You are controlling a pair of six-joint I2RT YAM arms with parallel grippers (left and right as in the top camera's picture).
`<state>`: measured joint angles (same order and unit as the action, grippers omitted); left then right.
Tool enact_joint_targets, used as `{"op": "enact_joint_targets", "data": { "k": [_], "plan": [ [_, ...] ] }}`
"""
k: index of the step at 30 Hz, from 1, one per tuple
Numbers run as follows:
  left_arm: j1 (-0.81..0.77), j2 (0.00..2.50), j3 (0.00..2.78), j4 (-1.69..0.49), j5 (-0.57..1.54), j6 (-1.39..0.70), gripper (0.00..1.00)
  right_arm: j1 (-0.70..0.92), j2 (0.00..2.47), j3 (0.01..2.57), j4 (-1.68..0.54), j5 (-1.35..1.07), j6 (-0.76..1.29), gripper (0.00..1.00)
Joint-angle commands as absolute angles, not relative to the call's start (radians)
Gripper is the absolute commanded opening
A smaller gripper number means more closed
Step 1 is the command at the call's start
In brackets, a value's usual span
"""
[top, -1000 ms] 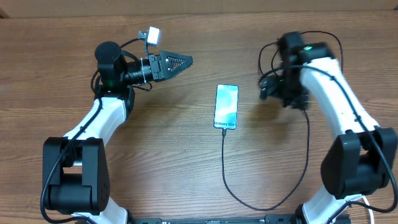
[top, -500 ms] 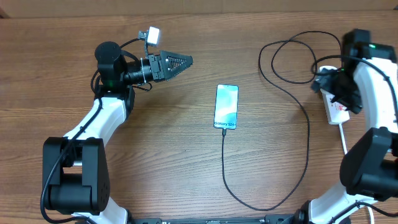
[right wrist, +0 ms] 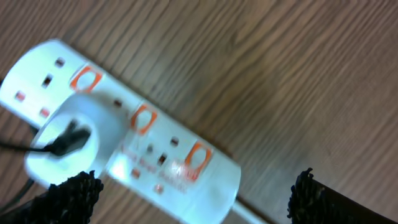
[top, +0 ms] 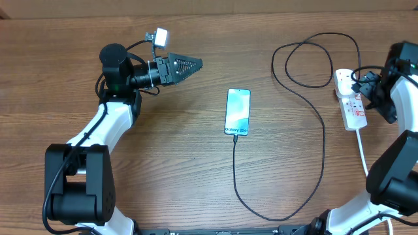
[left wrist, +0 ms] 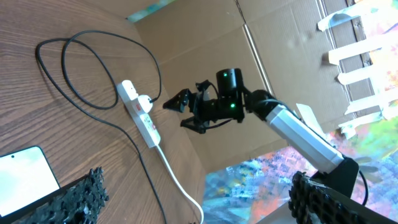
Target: Plug charger to phone and switch on socket
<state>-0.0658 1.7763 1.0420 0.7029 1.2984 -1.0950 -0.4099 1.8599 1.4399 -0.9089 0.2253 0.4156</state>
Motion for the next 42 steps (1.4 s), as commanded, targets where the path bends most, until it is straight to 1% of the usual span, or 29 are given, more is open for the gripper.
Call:
{"op": "enact_joint_targets", "data": {
  "k": [1, 9, 20, 28, 35, 42],
  "plan": [
    [-0.073, 1.753, 1.049, 0.704, 1.309, -1.069, 0.99, -0.447, 1.852, 1.395, -0.859, 0.238, 0.422, 1.00],
    [-0.073, 1.753, 1.049, 0.704, 1.309, -1.069, 1.00, -0.504, 1.876, 1.373, -0.775, 0.189, 0.422, 1.00],
    [-0.073, 1.753, 1.049, 0.704, 1.309, -1.069, 0.99, -0.505, 1.998, 1.373, -0.738, 0.152, 0.418, 1.00],
    [-0.073, 1.753, 1.049, 0.704, 1.309, -1.069, 1.00, -0.505, 2.013, 1.374, -0.673, 0.098, 0.418, 1.00],
    [-0.073, 1.753, 1.049, 0.704, 1.309, -1.069, 1.00, -0.505, 2.014, 1.373, -0.671, 0.082, 0.414, 1.00],
    [-0.073, 1.753, 1.049, 0.704, 1.309, -1.069, 1.00, -0.504, 2.014, 1.373, -0.725, 0.057, 0.414, 1.00]
  ]
}}
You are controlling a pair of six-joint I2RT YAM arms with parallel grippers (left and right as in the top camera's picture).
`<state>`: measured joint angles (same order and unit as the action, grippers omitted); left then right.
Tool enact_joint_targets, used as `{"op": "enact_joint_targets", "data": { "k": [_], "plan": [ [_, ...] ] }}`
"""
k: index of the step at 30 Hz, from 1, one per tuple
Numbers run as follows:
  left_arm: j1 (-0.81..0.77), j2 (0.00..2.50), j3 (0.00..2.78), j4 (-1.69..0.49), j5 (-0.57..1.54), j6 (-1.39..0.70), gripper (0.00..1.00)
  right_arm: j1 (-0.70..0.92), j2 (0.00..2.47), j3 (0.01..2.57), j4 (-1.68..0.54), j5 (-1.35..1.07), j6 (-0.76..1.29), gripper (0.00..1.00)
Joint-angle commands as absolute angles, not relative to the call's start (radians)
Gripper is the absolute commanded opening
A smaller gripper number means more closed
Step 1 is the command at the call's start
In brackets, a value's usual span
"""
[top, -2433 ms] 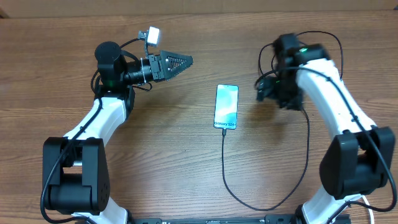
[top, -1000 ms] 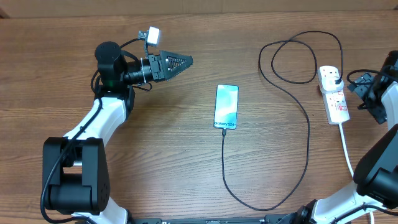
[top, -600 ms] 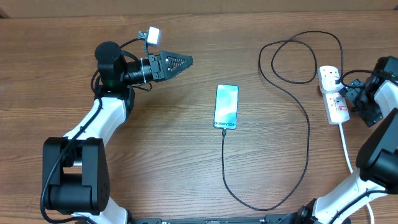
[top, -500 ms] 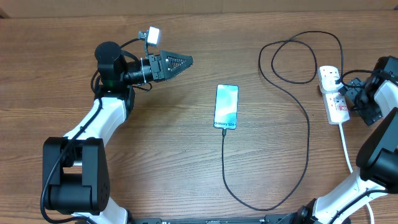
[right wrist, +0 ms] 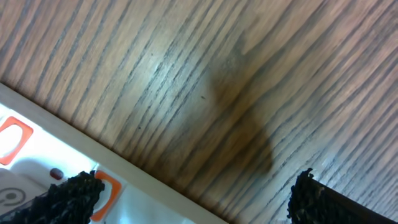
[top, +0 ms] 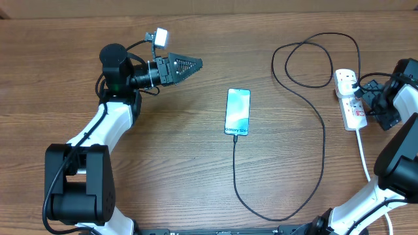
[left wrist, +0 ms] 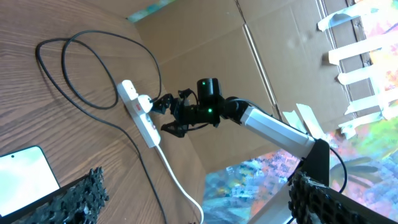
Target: Plug charger to phone and switch on socket
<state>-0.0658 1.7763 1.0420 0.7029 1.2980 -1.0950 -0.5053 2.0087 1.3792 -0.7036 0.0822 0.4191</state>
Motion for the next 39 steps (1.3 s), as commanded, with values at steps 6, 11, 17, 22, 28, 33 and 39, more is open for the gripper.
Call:
{"op": "enact_joint_targets", "data": {
  "k": [6, 11, 17, 22, 28, 33, 39],
  "plan": [
    [-0.073, 1.753, 1.049, 0.704, 1.309, -1.069, 1.00, -0.504, 2.015, 1.373, -0.742, 0.029, 0.414, 1.00],
    [-0.073, 1.753, 1.049, 0.704, 1.309, -1.069, 0.99, -0.504, 2.015, 1.373, -0.735, -0.017, 0.388, 1.00],
    [-0.073, 1.753, 1.049, 0.704, 1.309, -1.069, 1.00, -0.504, 2.015, 1.373, -0.728, -0.018, 0.388, 1.00],
    [-0.073, 1.753, 1.049, 0.704, 1.309, -1.069, 0.99, -0.504, 2.015, 1.367, -0.736, -0.018, 0.388, 1.00],
    [-0.073, 1.753, 1.049, 0.704, 1.309, -1.069, 1.00, -0.504, 2.024, 1.346, -0.721, -0.019, 0.388, 1.00],
    [-0.073, 1.753, 1.049, 0.704, 1.309, -1.069, 1.00, -0.493, 2.041, 1.346, -0.725, -0.047, 0.358, 1.00],
    [-0.073, 1.753, 1.049, 0.704, 1.309, -1.069, 0.99, -0.469, 2.045, 1.346, -0.744, -0.047, 0.341, 1.00]
  ]
}}
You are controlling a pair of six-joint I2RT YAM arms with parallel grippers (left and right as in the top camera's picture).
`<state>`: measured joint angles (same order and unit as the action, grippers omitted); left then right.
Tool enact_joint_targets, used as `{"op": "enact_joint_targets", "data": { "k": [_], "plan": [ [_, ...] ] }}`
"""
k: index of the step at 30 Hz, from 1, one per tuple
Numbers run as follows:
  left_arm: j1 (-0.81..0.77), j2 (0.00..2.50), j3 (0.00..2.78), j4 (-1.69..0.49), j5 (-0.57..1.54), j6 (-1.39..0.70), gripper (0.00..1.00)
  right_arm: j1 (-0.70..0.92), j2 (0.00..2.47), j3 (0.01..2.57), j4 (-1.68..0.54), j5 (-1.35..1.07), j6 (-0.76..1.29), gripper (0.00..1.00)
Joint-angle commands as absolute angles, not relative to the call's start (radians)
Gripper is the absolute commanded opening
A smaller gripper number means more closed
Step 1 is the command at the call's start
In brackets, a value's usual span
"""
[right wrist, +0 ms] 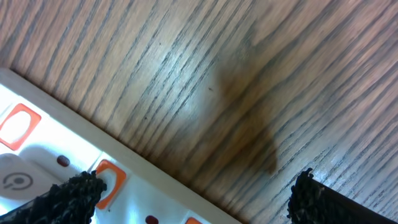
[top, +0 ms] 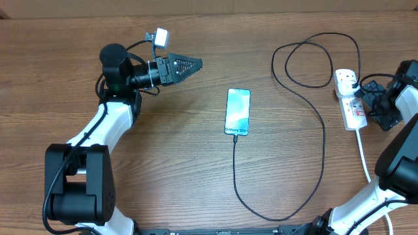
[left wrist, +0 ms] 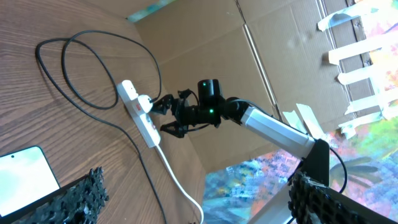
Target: Plug charger to phone and switch on socket
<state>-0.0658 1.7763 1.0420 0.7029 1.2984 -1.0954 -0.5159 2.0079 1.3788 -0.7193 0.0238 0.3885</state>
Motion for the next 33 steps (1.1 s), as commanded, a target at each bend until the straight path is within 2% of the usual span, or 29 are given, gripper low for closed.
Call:
{"op": "enact_joint_targets", "data": {
  "k": [1, 12, 22, 33],
  "plan": [
    [-0.073, 1.753, 1.049, 0.704, 1.309, -1.069, 1.00, -0.466, 2.045, 1.346, -0.748, -0.047, 0.341, 1.00],
    [-0.073, 1.753, 1.049, 0.704, 1.309, -1.069, 1.00, -0.468, 2.045, 1.356, -0.766, -0.045, 0.338, 1.00],
    [-0.073, 1.753, 1.049, 0.704, 1.309, -1.069, 1.00, -0.500, 2.042, 1.536, -0.995, -0.010, 0.330, 1.00],
    [-0.073, 1.753, 1.049, 0.704, 1.309, -1.069, 1.00, -0.494, 2.043, 1.538, -1.000, -0.010, 0.309, 1.00]
  ]
}}
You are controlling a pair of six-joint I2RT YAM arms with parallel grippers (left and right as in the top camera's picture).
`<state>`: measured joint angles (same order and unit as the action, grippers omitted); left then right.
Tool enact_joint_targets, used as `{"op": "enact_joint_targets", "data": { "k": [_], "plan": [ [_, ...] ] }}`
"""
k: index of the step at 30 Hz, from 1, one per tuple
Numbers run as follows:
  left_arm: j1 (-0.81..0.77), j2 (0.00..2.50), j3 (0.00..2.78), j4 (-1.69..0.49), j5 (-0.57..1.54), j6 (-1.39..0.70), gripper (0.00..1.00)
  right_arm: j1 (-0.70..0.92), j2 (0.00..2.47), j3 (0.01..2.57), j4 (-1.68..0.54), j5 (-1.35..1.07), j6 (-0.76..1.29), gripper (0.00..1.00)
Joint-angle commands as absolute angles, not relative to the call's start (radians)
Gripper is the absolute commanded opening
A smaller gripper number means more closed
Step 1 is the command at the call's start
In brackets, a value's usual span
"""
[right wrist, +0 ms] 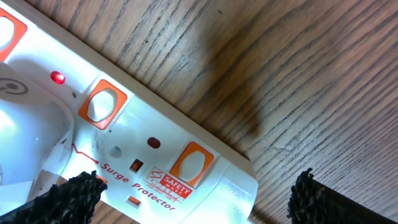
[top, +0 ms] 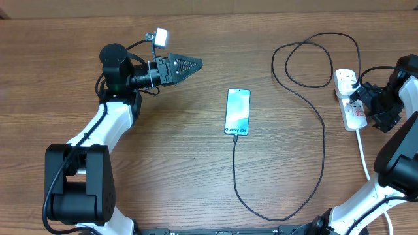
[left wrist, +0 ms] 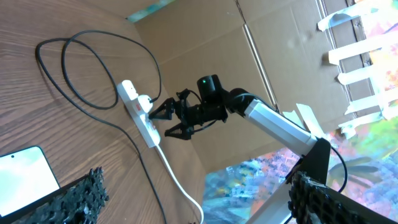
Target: Plug charger to phone and switch on socket
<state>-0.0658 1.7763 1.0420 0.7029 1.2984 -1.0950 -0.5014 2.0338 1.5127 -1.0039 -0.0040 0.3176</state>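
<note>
The phone (top: 238, 111) lies face up mid-table, screen lit, with the black charger cable (top: 323, 150) in its bottom port. The cable runs to the white charger plug (top: 345, 81) seated in the far socket of the white power strip (top: 353, 111). My right gripper (top: 368, 108) hovers open just over the strip (right wrist: 155, 155), its fingers straddling the near end. A red lamp (right wrist: 58, 78) glows next to the plug (right wrist: 25, 137); the lamp further along is dark. My left gripper (top: 189, 64) hangs open and empty, far left of the phone.
The cable makes a loose loop (top: 313, 59) at the back right. The strip's white cord (top: 362, 153) runs toward the front right edge. A cardboard wall (left wrist: 205, 37) stands behind the table's right side.
My right gripper has shifted from the bare wood beside the strip to over the strip itself, still open. The lamp by the plugged socket now glows red. The left arm is unchanged.
At first my right gripper hung open above the strip and plug, with the phone's cable in place. Then it was down low beside the strip near the switches and stayed there. Now it is over the strip and a red lamp glows. The left arm never moved.
</note>
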Motion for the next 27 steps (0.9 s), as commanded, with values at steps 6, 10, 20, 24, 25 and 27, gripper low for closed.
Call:
{"op": "enact_joint_targets", "data": {
  "k": [6, 10, 20, 24, 25, 27],
  "plan": [
    [-0.073, 1.753, 1.049, 0.704, 1.309, -1.069, 0.99, -0.494, 2.043, 1.538, -0.995, -0.010, 0.309, 1.00],
    [-0.073, 1.753, 1.049, 0.704, 1.309, -1.069, 1.00, -0.494, 2.043, 1.538, -0.989, -0.010, 0.309, 1.00],
    [-0.073, 1.753, 1.049, 0.704, 1.309, -1.069, 0.99, -0.494, 2.043, 1.538, -0.989, -0.010, 0.309, 1.00],
    [-0.073, 1.753, 1.049, 0.704, 1.309, -1.069, 1.00, -0.494, 2.043, 1.538, -0.989, -0.010, 0.309, 1.00],
    [-0.073, 1.753, 1.049, 0.704, 1.309, -1.069, 1.00, -0.494, 2.043, 1.538, -0.989, -0.010, 0.309, 1.00],
    [-0.073, 1.753, 1.049, 0.704, 1.309, -1.069, 1.00, -0.494, 2.043, 1.538, -0.989, -0.010, 0.309, 1.00]
  ]
}}
